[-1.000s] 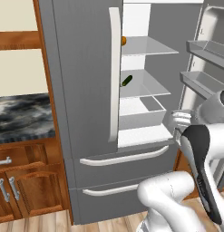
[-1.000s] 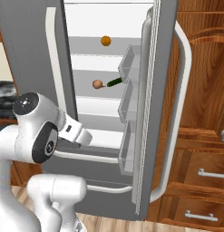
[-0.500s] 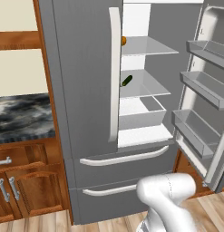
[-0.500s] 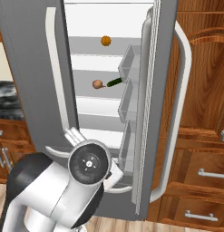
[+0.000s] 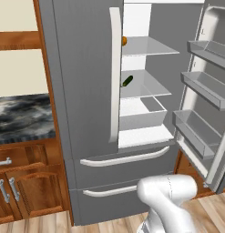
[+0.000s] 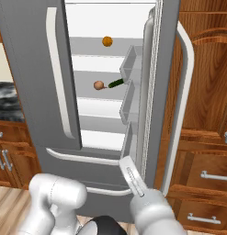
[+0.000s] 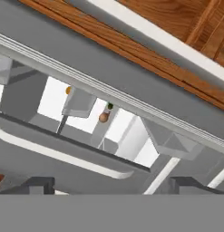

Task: Place the onion in the correct fridge rack based on whether it is a fruit or vegetable. Finally, close the fridge door.

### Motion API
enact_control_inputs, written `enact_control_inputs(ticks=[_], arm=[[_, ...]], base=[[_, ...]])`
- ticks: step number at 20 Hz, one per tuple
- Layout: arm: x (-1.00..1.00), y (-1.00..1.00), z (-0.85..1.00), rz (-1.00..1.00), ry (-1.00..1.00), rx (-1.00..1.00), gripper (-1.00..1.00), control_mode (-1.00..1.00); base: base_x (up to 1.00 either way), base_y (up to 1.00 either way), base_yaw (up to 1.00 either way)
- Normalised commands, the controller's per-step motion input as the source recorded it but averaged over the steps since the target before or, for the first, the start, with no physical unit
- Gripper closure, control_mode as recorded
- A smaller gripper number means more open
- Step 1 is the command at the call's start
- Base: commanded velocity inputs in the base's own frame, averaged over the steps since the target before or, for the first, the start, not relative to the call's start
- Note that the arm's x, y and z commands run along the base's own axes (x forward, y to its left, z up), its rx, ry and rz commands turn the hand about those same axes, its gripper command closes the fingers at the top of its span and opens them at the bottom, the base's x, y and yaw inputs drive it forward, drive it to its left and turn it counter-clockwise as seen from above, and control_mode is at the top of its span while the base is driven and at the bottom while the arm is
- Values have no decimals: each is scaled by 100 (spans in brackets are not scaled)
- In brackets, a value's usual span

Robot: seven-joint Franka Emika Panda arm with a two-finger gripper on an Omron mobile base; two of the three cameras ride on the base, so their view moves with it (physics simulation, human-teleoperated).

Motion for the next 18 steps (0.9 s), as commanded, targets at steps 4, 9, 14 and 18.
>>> enact_control_inputs(ticks=[4,9,14,18], arm=[[44,-100,-20,0,-3,35,-100,-100],[87,-97,-39,0,0,33,-100,-100],[99,-84,-53,3,0,29,-100,-100],[91,-78,-46,4,1,22,-100,-100]], base=[[0,0,0],[0,0,0],[0,0,0],[0,0,0]])
